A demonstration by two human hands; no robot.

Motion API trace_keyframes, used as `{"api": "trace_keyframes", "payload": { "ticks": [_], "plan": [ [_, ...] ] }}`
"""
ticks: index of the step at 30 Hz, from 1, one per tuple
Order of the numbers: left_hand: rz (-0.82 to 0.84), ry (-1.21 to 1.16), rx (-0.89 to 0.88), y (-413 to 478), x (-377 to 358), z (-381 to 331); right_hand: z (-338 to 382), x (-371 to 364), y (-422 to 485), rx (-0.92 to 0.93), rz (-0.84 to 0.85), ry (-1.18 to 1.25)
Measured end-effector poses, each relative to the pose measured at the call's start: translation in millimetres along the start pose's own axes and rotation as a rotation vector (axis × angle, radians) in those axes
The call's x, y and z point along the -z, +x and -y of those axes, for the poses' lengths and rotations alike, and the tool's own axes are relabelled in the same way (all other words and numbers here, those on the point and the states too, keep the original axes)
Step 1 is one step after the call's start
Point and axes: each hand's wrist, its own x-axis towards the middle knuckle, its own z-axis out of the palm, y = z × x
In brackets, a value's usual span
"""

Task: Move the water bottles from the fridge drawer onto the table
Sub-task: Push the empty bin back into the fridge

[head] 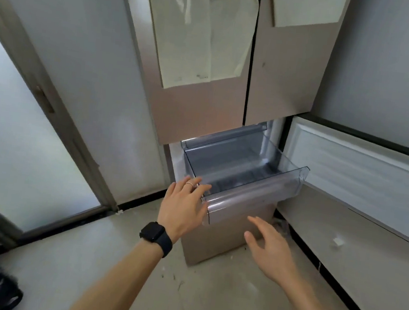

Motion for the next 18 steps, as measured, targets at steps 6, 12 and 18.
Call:
{"api": "trace_keyframes", "payload": {
  "ticks": [6,12,18],
  "plan": [
    [0.035,0.223,-0.04,96,-23,9,-32,-14,70,-0.101,-0.009,0.105],
    [-0.228,0.424,-0.122,179,-23,30,-53,-37,131,-0.195,0.014,0.219],
    [-0.391,0.599,-0.281,250,-4,52,-49,-63,170,-0.297,-0.027,0.231]
  ]
}}
